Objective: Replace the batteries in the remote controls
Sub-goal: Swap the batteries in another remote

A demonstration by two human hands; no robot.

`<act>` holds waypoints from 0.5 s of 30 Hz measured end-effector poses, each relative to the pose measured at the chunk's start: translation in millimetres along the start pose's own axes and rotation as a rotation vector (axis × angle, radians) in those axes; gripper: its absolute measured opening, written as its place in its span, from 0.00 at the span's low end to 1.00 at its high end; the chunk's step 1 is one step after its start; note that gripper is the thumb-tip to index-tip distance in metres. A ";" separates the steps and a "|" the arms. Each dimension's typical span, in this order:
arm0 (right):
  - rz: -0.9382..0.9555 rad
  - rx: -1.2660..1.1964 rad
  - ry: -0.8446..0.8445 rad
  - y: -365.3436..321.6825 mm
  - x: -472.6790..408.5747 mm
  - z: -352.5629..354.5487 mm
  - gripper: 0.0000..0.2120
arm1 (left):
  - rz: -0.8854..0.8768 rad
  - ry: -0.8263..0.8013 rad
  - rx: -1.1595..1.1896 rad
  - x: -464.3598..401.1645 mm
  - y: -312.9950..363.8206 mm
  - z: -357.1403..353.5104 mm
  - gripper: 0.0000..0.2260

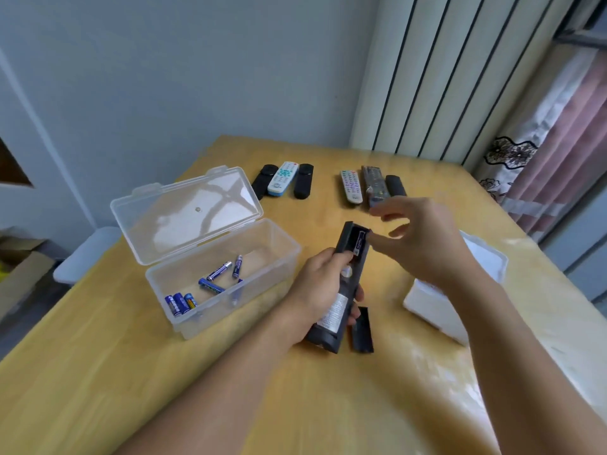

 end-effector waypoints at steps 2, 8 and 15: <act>0.014 0.016 -0.078 9.8 8.5 -18.3 0.19 | -0.012 0.003 -0.031 -1.1 -2.0 -0.4 0.11; 0.083 0.038 -0.047 13.7 19.2 -22.5 0.17 | -0.044 0.074 -0.262 0.7 0.4 -4.3 0.10; 0.108 0.136 -0.053 6.2 18.7 -22.6 0.15 | -0.075 0.116 -0.467 11.1 14.4 -8.5 0.09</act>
Point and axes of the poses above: each hand's wrist, its own x-axis away from the middle knuckle, its own z-axis out of the back of the hand, y = z × x, the point moved 10 cm from there along -x, towards the middle knuckle, and after that the axes turned 14 degrees about -y, right-handed, at the moved point
